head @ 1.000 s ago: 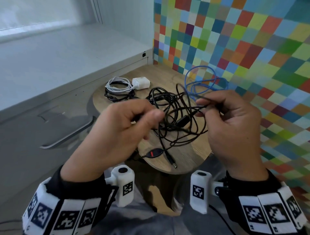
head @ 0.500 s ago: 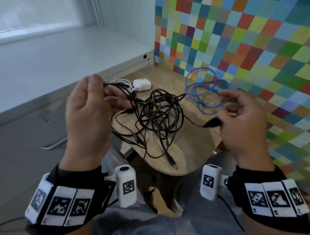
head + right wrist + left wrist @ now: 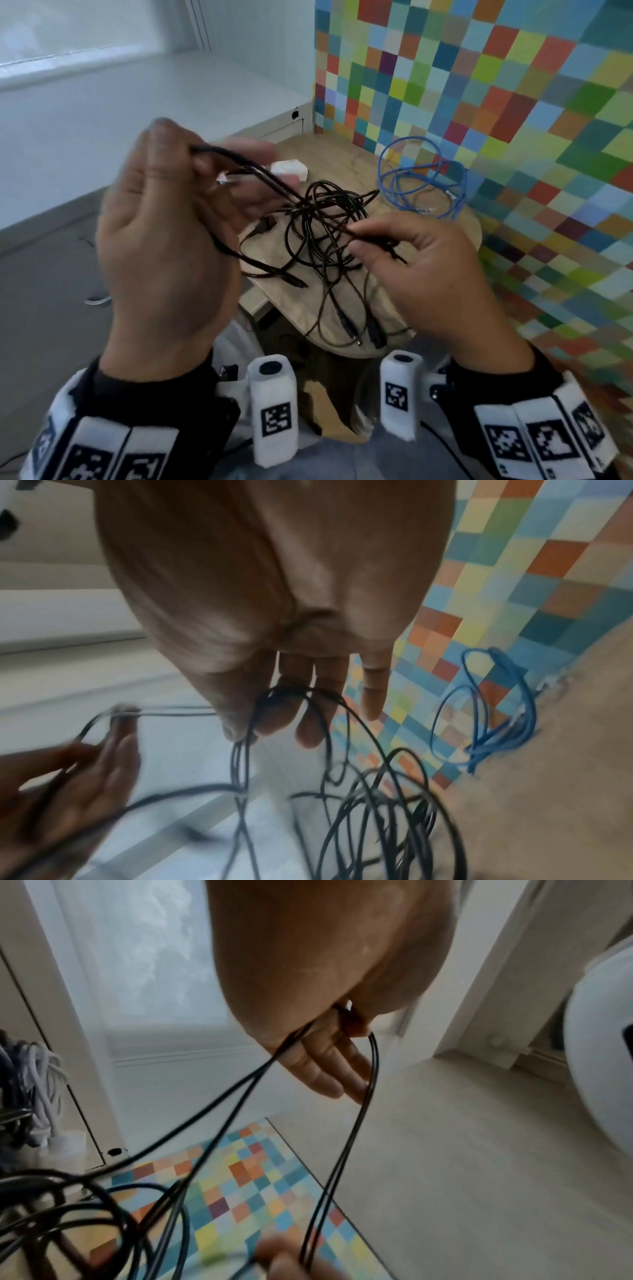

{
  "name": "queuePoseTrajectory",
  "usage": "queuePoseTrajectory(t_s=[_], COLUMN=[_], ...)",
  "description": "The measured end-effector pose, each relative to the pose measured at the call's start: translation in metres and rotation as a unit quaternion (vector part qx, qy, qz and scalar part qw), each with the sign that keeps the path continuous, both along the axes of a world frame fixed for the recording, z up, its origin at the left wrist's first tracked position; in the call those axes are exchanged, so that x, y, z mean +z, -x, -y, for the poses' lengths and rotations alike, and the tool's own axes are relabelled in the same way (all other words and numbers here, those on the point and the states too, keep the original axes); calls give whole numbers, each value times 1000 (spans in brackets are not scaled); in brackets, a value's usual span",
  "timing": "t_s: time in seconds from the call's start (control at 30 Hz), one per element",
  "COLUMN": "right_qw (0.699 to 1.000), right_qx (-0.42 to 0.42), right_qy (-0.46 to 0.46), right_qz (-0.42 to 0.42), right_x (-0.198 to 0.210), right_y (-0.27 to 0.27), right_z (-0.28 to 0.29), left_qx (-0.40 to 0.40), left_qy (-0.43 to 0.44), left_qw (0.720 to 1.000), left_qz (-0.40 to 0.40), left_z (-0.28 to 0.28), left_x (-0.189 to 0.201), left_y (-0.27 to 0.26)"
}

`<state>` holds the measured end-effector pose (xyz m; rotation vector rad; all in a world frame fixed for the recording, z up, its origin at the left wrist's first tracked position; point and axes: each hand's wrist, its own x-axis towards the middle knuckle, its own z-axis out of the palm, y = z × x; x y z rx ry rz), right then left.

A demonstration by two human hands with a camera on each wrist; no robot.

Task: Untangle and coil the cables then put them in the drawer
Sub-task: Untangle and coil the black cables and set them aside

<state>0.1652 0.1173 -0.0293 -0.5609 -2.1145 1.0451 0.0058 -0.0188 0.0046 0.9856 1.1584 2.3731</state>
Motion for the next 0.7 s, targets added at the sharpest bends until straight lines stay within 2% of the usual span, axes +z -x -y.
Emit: queuePoseTrajectory(t_s=[0.1,0.17,0.2,0.27,0.3,0.33,0.37,0.4,0.43,0.47,0.5,0.57,0.63,0.7], right_qw=[998,995,993,993,995,996,997,997,997,997,997,998,998,998], right_qx=[-23,-22,-24,-38,-45,-49,-54,-59,-64,-67,-68,-62,-47,-42], right_qy=[32,59,64,50,36,23,15,10,7,5,3,7,17,16], right_qz=[-49,-82,-93,-95,-85,-73,-62,-50,-38,-29,-23,-27,-35,-37], right_x=[8,12,12,13,13,13,13,12,11,10,10,12,14,15], right_y=[-13,-20,-22,-24,-24,-23,-21,-19,-18,-16,-14,-11,-11,-12], right_z=[-14,-18,-19,-19,-18,-16,-14,-12,-10,-8,-5,-1,1,2], left_qx=[77,154,185,222,240,252,250,231,195,153,113,57,33,22], left_qy=[24,135,209,330,366,367,344,313,284,279,298,380,441,468], left_qw=[997,977,952,876,841,831,843,866,891,901,895,850,798,771], left_qz=[1,-61,-125,-273,-318,-334,-330,-313,-296,-294,-311,-359,-409,-431], left_z=[6,8,9,9,8,8,7,7,7,5,4,0,-5,-9], left_x=[-4,-8,-9,-16,-18,-17,-12,-6,0,5,8,9,0,-6], left_y=[22,25,24,22,20,17,11,3,-6,-16,-25,-38,-43,-43])
